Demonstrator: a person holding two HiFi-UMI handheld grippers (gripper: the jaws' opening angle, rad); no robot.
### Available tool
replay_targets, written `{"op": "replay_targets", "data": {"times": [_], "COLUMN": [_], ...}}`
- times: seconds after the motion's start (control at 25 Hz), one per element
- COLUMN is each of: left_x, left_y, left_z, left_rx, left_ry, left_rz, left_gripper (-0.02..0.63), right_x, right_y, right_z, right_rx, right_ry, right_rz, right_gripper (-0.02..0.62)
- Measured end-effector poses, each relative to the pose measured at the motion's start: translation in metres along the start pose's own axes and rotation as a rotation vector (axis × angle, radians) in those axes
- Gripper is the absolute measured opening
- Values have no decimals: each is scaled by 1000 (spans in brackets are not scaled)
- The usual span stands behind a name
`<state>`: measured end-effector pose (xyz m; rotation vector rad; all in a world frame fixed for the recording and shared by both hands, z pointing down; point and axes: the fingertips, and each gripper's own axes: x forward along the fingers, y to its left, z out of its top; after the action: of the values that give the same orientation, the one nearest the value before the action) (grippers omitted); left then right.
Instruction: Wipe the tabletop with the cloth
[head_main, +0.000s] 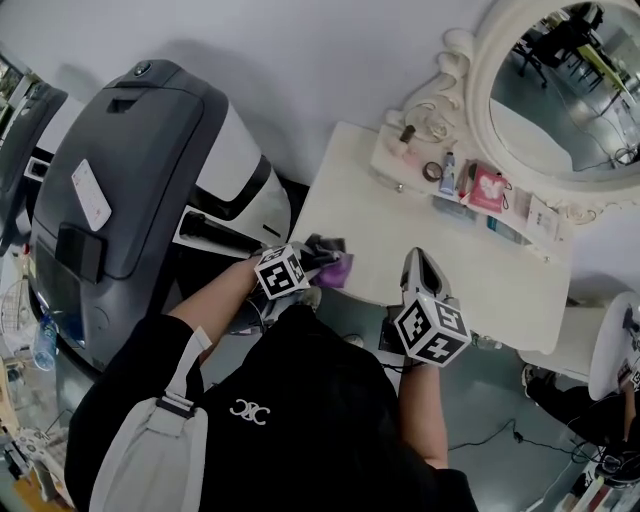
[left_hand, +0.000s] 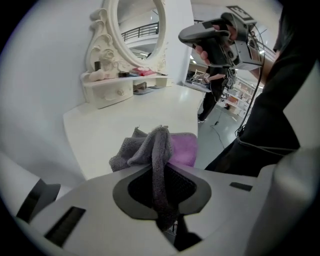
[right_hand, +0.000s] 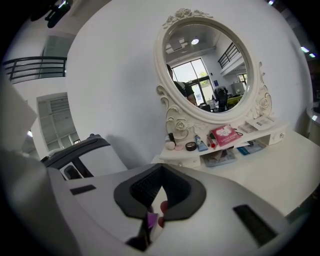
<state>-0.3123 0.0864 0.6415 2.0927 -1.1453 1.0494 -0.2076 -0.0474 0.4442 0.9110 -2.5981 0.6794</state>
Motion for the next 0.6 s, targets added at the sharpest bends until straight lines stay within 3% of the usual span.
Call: {"op": "replay_targets", "data": {"times": [0.24,0.6], "left_x": [19,46], "left_y": [0,57], "left_z": [26,73], "left_rx": [113,57], "left_ry": [7,-51], "left_rz": [-44,-39], "left_gripper": [49,49], "right_x": [-11,-23], "right_y": [-22,-33], "right_z": [3,-1], "right_rx": [40,62], "right_ry": [-22,-31], "right_rz": [-70,-146], "right_gripper": [5,5]}}
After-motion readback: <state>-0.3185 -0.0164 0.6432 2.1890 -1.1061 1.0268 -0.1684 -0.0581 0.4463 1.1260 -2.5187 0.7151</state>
